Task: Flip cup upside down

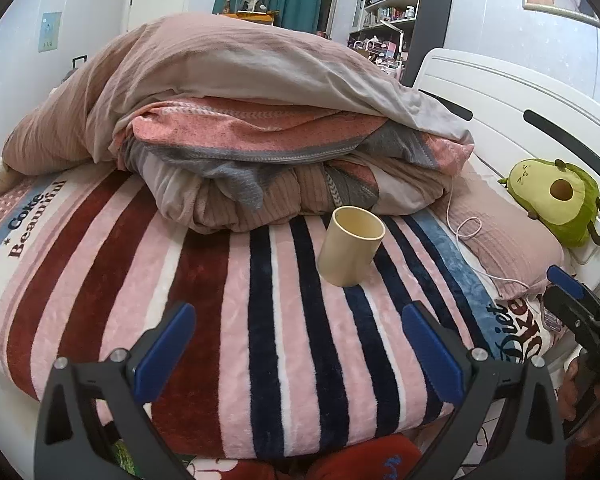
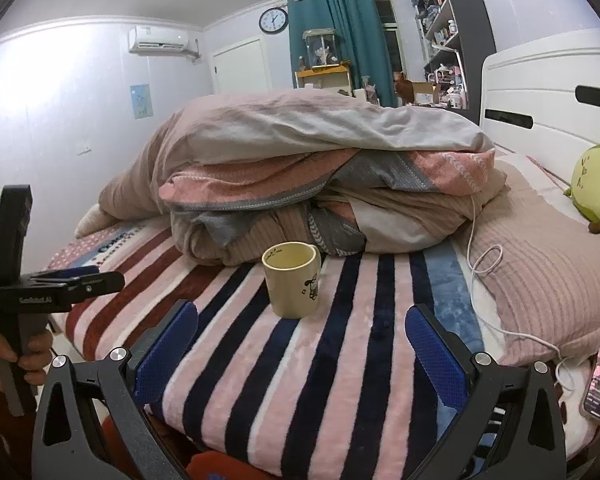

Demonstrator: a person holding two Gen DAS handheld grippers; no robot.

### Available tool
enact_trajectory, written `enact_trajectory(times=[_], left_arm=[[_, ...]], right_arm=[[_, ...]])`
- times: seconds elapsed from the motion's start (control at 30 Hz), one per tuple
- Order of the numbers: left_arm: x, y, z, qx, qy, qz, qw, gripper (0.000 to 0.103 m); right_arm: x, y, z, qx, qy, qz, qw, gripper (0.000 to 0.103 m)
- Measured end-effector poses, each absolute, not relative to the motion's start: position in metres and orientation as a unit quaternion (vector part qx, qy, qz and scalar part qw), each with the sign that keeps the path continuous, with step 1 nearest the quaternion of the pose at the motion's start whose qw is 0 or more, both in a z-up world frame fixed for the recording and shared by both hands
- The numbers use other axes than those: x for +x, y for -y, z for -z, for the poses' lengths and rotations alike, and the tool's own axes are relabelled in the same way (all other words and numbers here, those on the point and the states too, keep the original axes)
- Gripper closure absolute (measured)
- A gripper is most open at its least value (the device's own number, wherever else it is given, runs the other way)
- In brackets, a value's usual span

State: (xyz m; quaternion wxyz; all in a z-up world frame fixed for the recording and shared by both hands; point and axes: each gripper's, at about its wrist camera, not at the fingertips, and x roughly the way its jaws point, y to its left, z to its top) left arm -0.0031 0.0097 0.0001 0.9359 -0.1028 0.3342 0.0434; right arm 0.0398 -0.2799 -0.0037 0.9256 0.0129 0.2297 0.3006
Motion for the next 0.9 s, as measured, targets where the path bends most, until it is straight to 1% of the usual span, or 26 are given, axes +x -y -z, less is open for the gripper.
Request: enact_trajectory(times=[0.9], left_arm=[[-0.0075, -0.0087, -0.0021, -0.103, -0.331, -0.046, 0.937, 0.000]], right_arm=[[0.0353, 0.2760, 0.0054, 0.003, -0.235, -0.303, 0.923, 0.000]])
